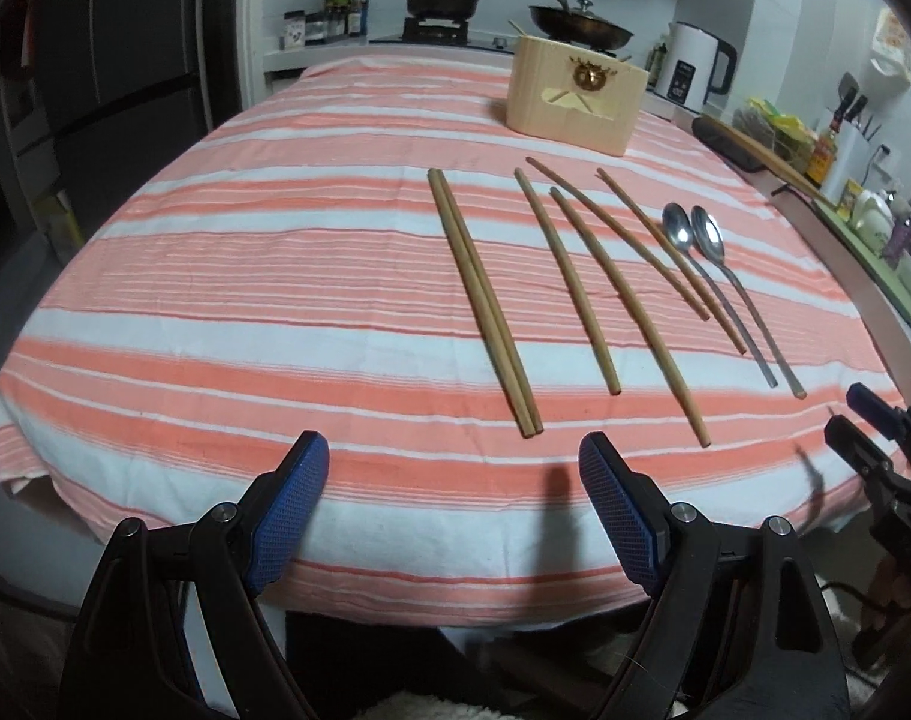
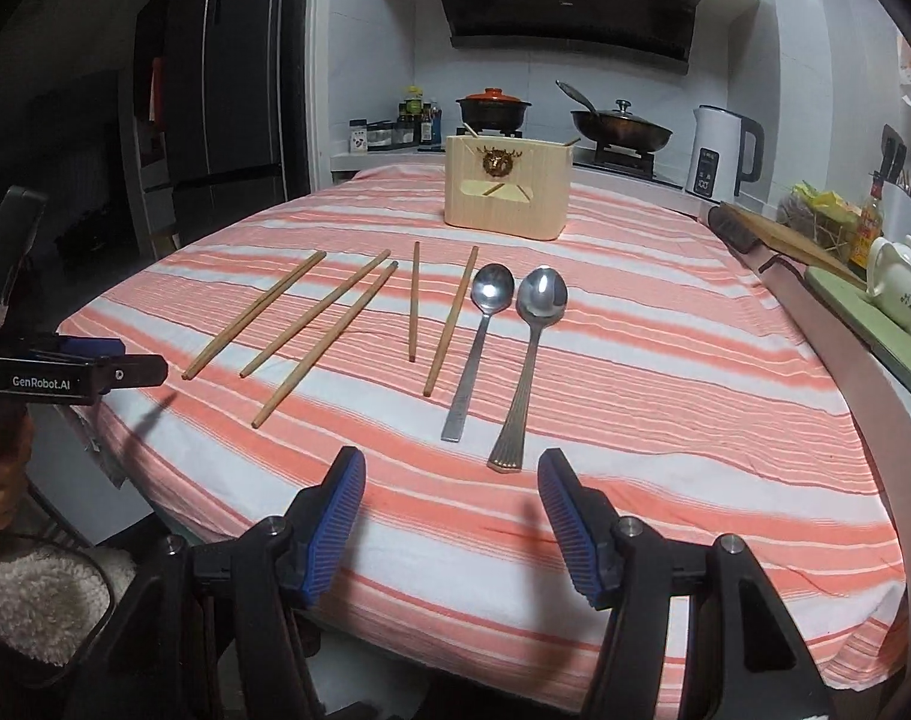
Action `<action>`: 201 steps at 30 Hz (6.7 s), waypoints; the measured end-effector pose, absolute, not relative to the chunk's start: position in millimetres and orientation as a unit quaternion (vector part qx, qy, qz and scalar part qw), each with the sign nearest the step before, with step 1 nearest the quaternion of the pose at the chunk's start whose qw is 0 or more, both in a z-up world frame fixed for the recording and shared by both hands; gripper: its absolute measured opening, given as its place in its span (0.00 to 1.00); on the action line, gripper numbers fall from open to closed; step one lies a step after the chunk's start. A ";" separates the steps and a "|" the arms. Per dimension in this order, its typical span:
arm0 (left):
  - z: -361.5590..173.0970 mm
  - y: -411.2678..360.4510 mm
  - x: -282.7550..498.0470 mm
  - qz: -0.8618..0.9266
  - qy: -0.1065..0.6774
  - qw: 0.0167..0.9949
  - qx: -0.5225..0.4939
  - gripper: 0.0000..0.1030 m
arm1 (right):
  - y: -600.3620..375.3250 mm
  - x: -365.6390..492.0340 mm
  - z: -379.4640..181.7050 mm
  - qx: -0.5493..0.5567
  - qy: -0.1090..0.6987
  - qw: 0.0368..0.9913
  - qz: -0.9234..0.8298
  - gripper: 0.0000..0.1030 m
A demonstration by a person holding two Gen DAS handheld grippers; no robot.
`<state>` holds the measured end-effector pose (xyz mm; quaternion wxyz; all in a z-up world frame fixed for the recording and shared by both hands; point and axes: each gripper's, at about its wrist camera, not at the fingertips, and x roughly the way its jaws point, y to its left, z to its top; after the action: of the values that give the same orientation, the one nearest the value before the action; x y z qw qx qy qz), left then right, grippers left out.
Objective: Organize utensils
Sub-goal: 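Move the left tool back to the chopsticks while the right tool returns beside it, then close the left gripper on a chopstick while the right gripper grasps another chopstick, then lift the left chopstick toward the cream box while the right tool carries its chopstick there, then lower the left chopstick into the box while the right tool lowers its chopstick in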
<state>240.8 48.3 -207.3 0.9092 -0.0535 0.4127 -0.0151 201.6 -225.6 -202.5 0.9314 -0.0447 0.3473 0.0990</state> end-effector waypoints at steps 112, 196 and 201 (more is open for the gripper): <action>-226.0 21.4 233.6 -0.014 0.325 0.945 0.019 0.02 | -145.4 229.2 -235.8 -0.085 0.320 0.929 0.162 0.06; 86.9 -1.9 515.1 -0.099 0.193 0.973 -0.075 0.02 | -231.8 517.4 57.0 -0.005 0.107 0.989 0.100 0.05; 50.7 -1.3 554.1 -0.088 0.246 0.962 -0.076 0.02 | -233.7 566.6 16.7 0.011 0.180 0.979 0.098 0.05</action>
<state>554.1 -1.3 50.7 0.9622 -0.0763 0.2461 -0.0884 566.6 -233.7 16.7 0.9788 0.0110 0.1795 0.0984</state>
